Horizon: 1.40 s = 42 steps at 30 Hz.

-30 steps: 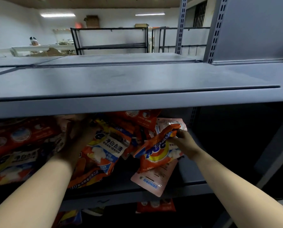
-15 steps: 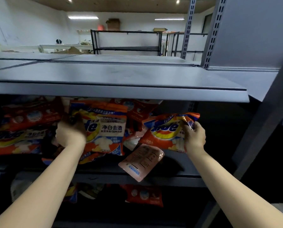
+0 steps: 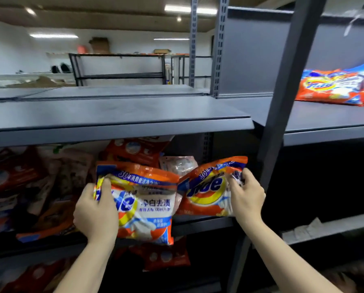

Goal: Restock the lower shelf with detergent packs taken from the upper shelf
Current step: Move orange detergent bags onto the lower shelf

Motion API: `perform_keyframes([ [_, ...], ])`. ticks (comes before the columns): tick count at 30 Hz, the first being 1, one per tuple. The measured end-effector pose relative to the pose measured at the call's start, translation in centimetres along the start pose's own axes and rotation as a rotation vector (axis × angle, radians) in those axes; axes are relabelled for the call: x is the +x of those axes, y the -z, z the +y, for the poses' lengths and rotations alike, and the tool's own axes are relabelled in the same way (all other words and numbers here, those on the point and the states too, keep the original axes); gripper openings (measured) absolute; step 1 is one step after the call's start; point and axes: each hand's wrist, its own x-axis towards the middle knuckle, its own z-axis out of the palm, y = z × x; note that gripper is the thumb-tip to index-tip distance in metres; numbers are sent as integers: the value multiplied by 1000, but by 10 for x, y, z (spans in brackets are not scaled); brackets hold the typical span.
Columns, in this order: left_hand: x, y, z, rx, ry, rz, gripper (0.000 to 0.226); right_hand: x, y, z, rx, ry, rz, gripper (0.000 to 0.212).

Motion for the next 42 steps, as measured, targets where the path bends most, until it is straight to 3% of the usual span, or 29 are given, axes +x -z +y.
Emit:
perform_keyframes([
  [14, -94, -21, 82, -359, -87, -275, 38, -1, 149, 17, 123, 7, 375, 21],
  [24, -194, -88, 162, -491, -113, -432, 35, 76, 267, 70, 235, 85, 524, 25],
  [35, -311, -197, 318, -550, -203, -276, 43, 234, 389, 143, 365, 108, 520, 20],
  [42, -307, -255, 418, -541, -214, -100, 49, 321, 443, 159, 417, 152, 549, 38],
])
